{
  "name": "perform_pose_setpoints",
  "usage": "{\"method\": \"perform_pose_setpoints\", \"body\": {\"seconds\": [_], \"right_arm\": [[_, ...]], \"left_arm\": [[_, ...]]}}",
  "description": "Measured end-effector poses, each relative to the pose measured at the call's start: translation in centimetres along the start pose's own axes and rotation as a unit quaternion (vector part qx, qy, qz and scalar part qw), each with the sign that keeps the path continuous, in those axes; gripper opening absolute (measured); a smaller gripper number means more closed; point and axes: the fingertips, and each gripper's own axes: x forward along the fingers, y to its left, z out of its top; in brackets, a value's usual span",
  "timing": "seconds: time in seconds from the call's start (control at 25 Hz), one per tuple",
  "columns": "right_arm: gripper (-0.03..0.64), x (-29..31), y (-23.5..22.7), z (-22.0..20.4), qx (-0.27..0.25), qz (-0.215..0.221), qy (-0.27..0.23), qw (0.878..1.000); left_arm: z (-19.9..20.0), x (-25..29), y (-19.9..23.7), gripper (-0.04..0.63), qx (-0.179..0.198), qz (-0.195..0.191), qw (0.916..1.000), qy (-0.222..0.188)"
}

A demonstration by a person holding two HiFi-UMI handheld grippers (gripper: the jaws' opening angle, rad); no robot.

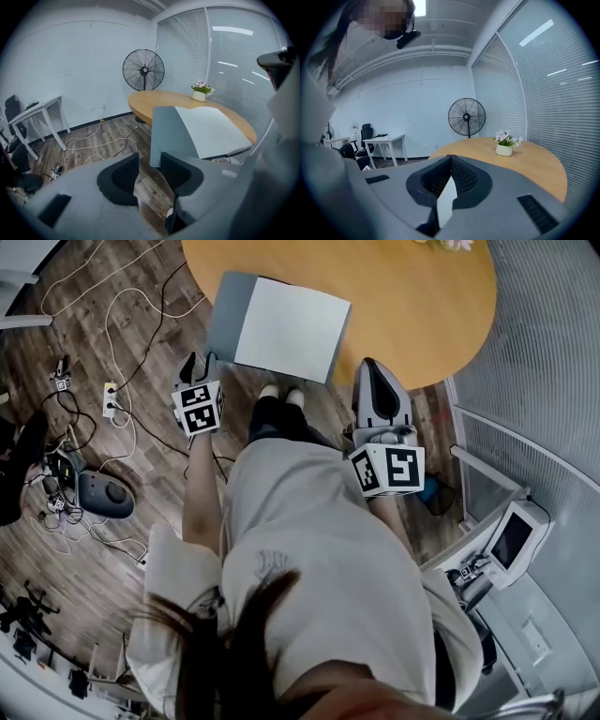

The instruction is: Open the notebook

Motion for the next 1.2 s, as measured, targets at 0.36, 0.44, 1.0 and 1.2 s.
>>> {"method": "perform_pose_setpoints", "body": {"seconds": [0.36,0.44,1.0,1.2], "right_arm": [[0.002,-0.6,-0.4,0.5,0.004,-0.003,-0.011,1.000],[0.002,-0.9,-0.7,0.6,0.005,-0.006,-0.016,1.000],[0.002,-2.3,-2.9,1.5,0.018,-0.036,-0.040,0.998],[0.002,-3.0,-4.2,2.0,0.024,-0.045,-0.052,0.997]], "left_arm": [[2.3,-1.2,-1.0,0.139,0.005,-0.003,0.9996,-0.028],[3.0,-1.5,-1.4,0.123,0.009,-0.005,0.9993,-0.036],[7.8,-3.0,-3.4,0.017,0.048,-0.004,0.9953,-0.084],[10.9,-4.2,-4.3,0.017,0.061,0.003,0.9908,-0.121]]}}
